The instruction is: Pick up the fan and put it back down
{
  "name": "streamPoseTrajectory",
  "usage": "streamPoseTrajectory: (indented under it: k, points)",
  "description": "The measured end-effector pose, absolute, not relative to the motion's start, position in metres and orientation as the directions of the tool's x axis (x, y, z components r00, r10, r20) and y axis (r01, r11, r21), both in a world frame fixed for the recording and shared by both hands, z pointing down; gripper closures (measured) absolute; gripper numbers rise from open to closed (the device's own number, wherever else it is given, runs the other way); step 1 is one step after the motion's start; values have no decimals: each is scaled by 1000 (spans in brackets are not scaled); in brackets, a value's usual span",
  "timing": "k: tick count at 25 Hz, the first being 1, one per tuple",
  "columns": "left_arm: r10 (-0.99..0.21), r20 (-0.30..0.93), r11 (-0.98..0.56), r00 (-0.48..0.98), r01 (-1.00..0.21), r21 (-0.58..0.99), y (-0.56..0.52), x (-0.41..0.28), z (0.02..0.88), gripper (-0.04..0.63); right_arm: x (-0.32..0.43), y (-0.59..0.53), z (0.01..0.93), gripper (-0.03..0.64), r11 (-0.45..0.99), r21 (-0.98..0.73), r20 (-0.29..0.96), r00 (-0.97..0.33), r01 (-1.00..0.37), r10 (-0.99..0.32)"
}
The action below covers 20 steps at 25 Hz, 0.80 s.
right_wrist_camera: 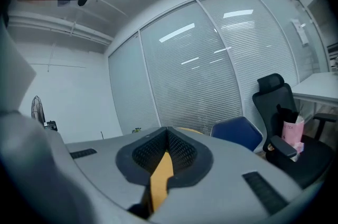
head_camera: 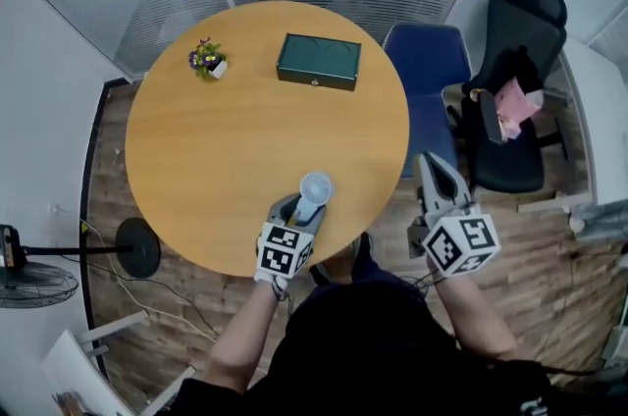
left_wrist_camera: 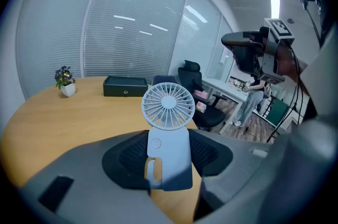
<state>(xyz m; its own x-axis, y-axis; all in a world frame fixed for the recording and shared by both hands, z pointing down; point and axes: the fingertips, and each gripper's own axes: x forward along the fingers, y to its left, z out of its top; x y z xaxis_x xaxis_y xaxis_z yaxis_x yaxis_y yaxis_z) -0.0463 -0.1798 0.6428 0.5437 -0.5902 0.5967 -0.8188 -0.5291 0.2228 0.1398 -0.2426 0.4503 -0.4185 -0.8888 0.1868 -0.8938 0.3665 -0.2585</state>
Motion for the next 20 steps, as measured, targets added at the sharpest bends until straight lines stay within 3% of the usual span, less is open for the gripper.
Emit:
streamPoseTrajectory:
  k: [20]
  points:
    - [-305, 818, -789, 489, -611, 71, -194, 29, 750, 380, 209, -205, 470, 611, 178, -259, 245, -243, -949, -939]
